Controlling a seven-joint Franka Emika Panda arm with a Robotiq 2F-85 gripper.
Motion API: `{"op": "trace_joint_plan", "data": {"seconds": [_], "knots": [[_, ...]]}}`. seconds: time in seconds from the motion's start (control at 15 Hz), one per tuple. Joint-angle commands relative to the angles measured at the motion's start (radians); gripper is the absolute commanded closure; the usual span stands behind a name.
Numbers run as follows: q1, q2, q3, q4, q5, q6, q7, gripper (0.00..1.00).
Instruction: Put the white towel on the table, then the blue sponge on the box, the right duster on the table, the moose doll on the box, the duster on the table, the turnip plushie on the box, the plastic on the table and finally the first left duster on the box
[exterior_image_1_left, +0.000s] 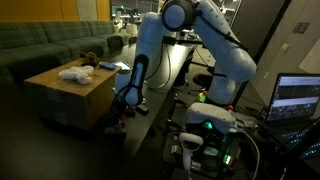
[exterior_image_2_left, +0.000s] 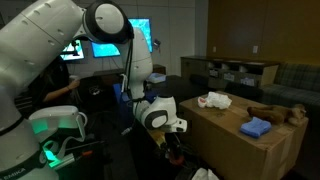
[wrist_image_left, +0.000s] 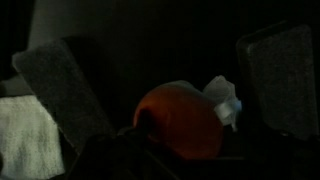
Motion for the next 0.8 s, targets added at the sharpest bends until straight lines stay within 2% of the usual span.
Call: {"op": "trace_joint_plan", "data": {"seconds": [0.0,0.07,0.4,0.6,0.73], "knots": [[0.032,0.047,-0.045,0.05,0.012,0.019,0.018,0.36],[0.032,0.045,-0.052,0.051,0.013,0.017,0.019,0.47],[0.042,0.027,-0.083,0.042,0.008,0.001,0.021,0.84],[0.012,-0.012,-0.062,0.014,-0.003,-0.048,-0.006,0.9],[-0.015,-0.049,-0.043,-0.011,-0.012,-0.097,-0.028,0.88]]}}
